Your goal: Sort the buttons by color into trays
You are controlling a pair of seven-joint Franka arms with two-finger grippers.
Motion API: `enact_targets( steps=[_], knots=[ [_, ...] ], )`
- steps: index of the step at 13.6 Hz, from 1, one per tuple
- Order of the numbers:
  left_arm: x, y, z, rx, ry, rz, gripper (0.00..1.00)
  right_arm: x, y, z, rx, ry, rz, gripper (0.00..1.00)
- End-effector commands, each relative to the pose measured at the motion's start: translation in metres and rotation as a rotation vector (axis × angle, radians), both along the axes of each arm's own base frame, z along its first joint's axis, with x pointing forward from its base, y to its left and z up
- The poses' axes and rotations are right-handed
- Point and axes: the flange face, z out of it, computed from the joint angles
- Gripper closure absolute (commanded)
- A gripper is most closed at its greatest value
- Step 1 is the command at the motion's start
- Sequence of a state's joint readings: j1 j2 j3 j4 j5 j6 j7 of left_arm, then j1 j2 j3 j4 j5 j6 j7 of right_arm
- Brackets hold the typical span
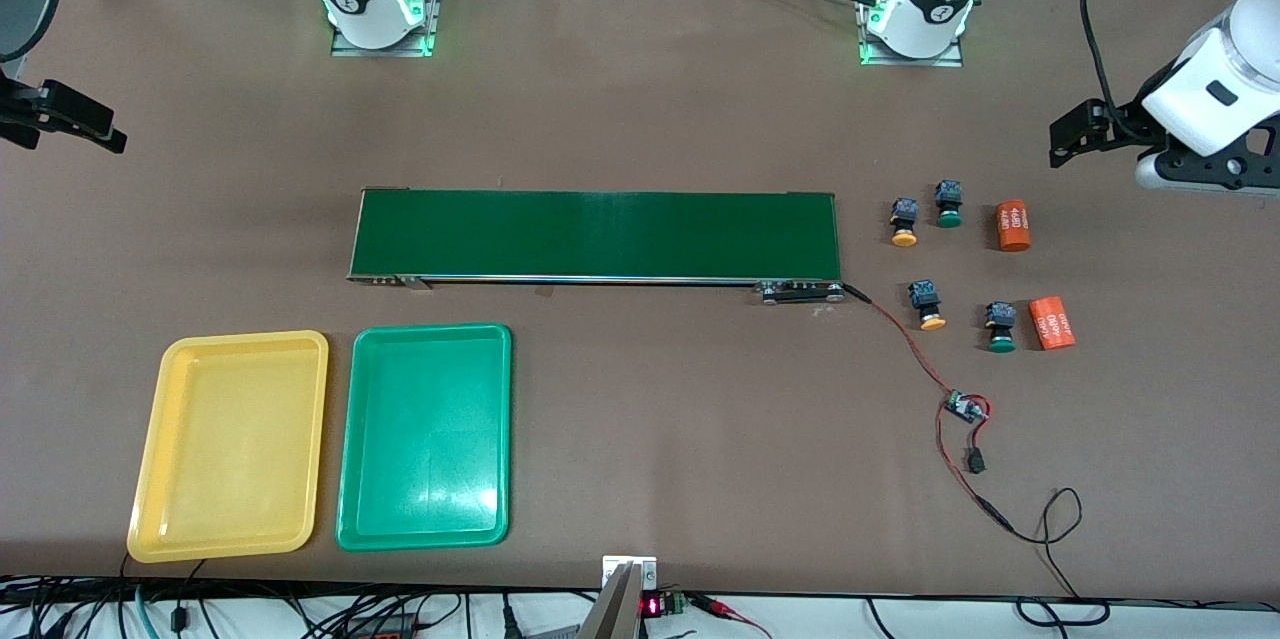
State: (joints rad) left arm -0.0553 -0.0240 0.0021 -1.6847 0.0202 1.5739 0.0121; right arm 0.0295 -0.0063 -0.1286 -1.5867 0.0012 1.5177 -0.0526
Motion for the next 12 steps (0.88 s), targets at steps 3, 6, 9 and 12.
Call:
enact_targets(
  steps=[3, 6, 9, 12],
  knots=[
    [0.027, 0.021, -0.043, -0.011, 0.093, 0.049, 0.00, -0.003, 0.000, 0.001, -0.002, 0.008, 0.013, 0.00],
    [0.038, 0.052, -0.090, -0.006, 0.168, 0.088, 0.00, -0.002, 0.000, 0.000, -0.002, 0.008, 0.013, 0.00],
    [0.059, 0.085, -0.140, 0.041, 0.159, 0.113, 0.00, -0.002, -0.001, 0.000, -0.002, 0.010, 0.011, 0.00],
    [0.083, 0.119, -0.200, 0.061, 0.082, 0.122, 0.00, -0.002, -0.001, 0.000, -0.002, 0.010, 0.011, 0.00]
  ],
)
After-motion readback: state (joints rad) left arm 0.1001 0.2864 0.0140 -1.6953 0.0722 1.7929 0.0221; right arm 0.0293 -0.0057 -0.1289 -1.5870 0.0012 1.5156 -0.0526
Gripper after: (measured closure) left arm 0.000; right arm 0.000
